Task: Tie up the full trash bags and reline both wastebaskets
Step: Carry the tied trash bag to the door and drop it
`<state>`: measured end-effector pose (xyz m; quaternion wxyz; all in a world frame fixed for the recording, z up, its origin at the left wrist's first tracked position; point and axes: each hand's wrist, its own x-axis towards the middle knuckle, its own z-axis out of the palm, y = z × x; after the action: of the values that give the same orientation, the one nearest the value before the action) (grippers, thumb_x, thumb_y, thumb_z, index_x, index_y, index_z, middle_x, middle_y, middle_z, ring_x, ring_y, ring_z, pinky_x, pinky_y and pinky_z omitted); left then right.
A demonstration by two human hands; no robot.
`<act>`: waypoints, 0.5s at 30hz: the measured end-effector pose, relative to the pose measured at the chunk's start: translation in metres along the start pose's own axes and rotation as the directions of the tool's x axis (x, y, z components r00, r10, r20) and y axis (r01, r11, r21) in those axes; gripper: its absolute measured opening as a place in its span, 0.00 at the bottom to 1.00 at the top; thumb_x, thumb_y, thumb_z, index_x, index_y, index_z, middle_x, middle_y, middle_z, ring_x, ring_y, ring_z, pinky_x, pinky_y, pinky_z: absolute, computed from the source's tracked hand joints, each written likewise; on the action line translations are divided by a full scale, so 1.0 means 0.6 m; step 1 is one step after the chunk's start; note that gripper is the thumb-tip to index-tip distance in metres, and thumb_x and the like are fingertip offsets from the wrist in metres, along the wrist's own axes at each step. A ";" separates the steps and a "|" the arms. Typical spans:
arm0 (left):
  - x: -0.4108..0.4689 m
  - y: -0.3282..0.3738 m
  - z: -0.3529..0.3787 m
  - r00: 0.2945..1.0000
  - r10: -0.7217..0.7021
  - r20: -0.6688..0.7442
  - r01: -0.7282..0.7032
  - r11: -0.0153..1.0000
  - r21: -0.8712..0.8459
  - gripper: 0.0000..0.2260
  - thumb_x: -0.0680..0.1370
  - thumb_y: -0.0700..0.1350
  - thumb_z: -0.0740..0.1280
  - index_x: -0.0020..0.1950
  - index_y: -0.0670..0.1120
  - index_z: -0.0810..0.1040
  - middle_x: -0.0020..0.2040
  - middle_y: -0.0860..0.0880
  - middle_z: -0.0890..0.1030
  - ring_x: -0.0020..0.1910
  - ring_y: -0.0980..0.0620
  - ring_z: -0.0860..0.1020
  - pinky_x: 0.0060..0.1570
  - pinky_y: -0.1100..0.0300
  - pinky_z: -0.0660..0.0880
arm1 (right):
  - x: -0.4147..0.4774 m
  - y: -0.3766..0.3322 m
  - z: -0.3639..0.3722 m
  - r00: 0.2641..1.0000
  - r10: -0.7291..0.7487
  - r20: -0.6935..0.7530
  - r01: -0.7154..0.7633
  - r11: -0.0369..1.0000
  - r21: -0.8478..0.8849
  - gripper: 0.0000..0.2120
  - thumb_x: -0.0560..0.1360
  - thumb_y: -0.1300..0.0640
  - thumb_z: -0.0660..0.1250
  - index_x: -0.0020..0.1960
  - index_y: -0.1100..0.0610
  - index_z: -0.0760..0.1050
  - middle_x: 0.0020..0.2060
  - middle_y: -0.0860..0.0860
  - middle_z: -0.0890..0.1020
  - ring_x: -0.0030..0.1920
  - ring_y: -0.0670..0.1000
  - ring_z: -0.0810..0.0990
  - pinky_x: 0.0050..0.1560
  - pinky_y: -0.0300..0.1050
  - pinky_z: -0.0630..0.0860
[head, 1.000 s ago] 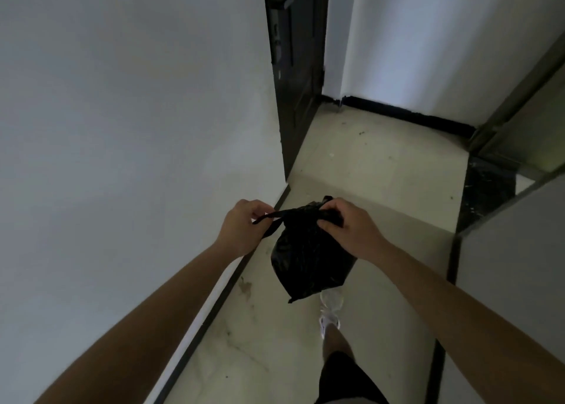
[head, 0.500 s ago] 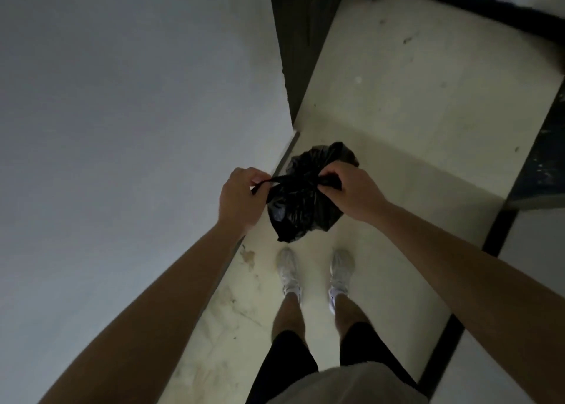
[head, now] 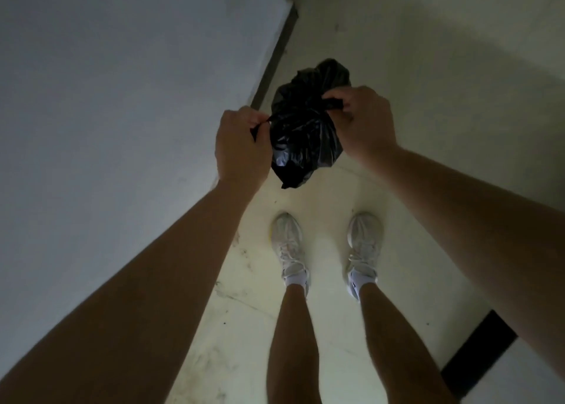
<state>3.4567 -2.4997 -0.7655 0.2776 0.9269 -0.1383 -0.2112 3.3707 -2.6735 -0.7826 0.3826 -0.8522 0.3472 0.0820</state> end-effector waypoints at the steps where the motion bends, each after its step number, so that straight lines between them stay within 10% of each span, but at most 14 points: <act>1: 0.005 -0.012 0.011 1.000 0.001 0.008 -0.001 1.000 -0.002 0.05 0.79 0.43 0.65 0.51 0.46 0.79 0.49 0.47 0.77 0.44 0.56 0.74 0.43 0.77 0.65 | 0.011 0.004 0.010 1.000 -0.004 0.014 0.004 1.000 -0.008 0.14 0.78 0.57 0.64 0.62 0.50 0.81 0.55 0.54 0.83 0.55 0.54 0.82 0.57 0.43 0.74; 10: 0.028 -0.067 0.031 0.986 -0.042 0.164 0.004 0.974 0.227 0.08 0.82 0.44 0.61 0.58 0.45 0.78 0.55 0.43 0.77 0.52 0.48 0.76 0.48 0.61 0.67 | 0.043 0.032 0.059 0.961 0.001 0.276 0.013 0.999 -0.052 0.15 0.81 0.54 0.64 0.66 0.51 0.78 0.59 0.51 0.83 0.58 0.50 0.81 0.64 0.40 0.73; 15: 0.010 -0.039 0.017 0.994 0.043 -0.101 -0.031 0.993 0.115 0.07 0.82 0.43 0.59 0.56 0.45 0.75 0.53 0.47 0.75 0.49 0.54 0.72 0.48 0.62 0.69 | 0.014 0.021 0.041 0.988 -0.034 0.148 0.023 0.996 0.081 0.13 0.82 0.54 0.60 0.62 0.52 0.80 0.56 0.49 0.84 0.56 0.47 0.82 0.59 0.38 0.75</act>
<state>3.4604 -2.4877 -0.7883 0.2350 0.9482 -0.1527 -0.1497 3.3720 -2.6663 -0.8105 0.4418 -0.8329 0.3084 0.1263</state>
